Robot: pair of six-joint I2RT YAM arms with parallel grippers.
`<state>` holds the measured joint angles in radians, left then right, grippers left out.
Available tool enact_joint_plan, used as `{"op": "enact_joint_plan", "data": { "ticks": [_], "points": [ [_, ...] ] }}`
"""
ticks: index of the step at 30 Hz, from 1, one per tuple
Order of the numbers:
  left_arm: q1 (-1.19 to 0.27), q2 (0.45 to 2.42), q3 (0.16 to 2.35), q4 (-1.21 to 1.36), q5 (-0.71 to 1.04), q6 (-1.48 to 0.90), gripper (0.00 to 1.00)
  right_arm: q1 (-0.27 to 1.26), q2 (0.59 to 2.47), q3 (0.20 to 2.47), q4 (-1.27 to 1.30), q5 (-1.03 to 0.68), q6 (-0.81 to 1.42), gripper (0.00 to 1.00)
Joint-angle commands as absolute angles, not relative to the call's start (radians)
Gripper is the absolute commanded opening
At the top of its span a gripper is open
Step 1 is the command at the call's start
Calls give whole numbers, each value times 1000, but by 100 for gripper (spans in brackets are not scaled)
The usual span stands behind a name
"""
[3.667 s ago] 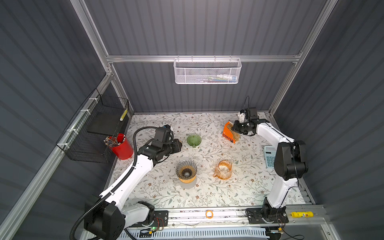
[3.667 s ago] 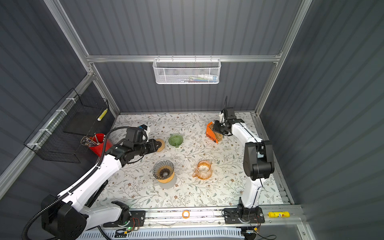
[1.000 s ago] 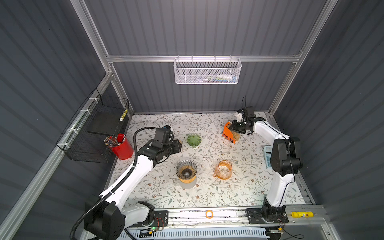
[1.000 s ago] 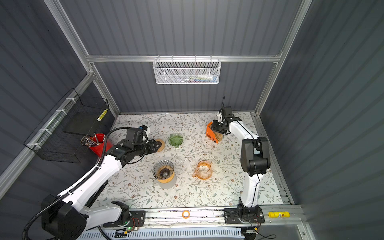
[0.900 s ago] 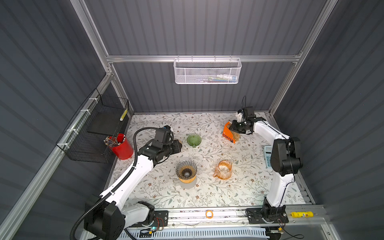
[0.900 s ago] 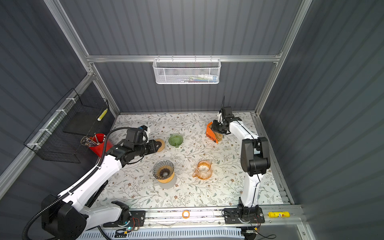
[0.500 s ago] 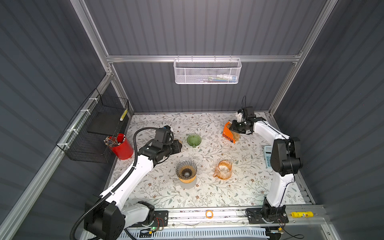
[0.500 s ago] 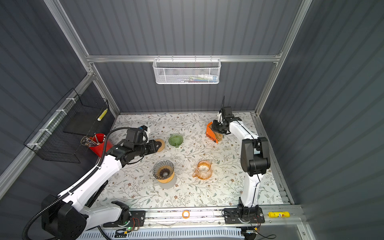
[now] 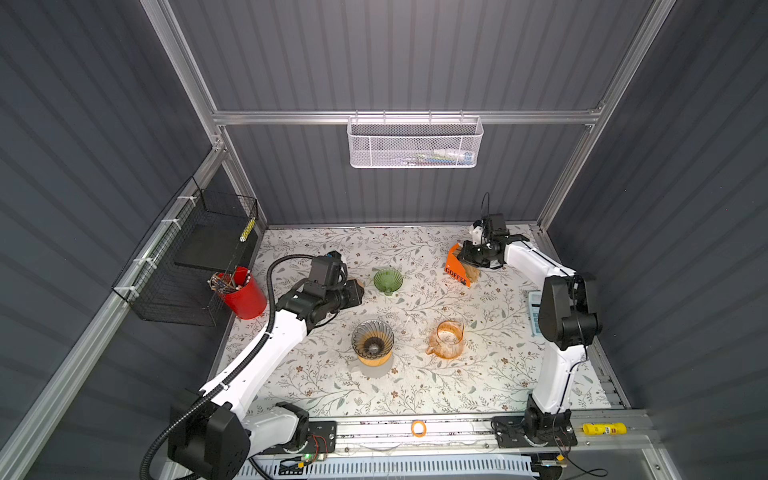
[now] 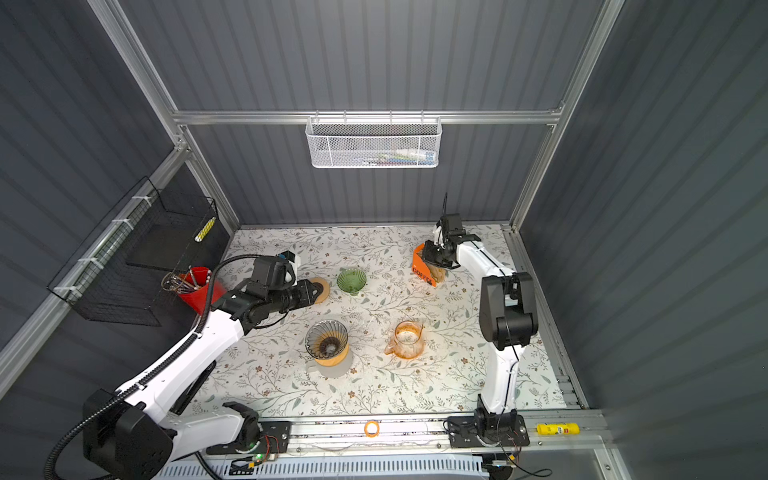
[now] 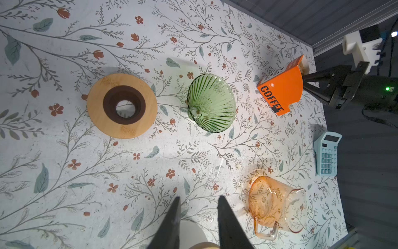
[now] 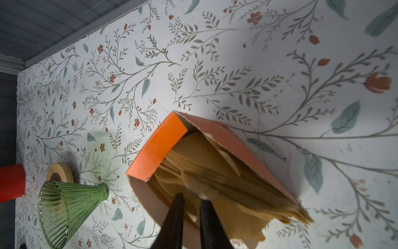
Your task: Place the coffee filter in the dripper
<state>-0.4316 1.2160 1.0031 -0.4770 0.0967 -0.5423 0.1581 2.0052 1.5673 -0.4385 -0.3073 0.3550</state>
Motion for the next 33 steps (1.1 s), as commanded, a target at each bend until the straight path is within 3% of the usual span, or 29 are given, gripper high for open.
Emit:
{"op": "enact_joint_plan", "data": {
  "ticks": [1,6,12,33],
  "points": [
    [-434,1218,992,-489,87,-528,31,164,2022,1594,-452,-304,345,19],
    [-434,1220,992,-488,87,-526,31,164,2023,1597,-452,-302,345,16],
    [-434,1220,992,-488,86,-524,31,166,2019,1598,-454,-292,346,0],
    [-434,1208,986,-486,88,-531,31,167,1909,1514,-460,-257,337,0]
  ]
}}
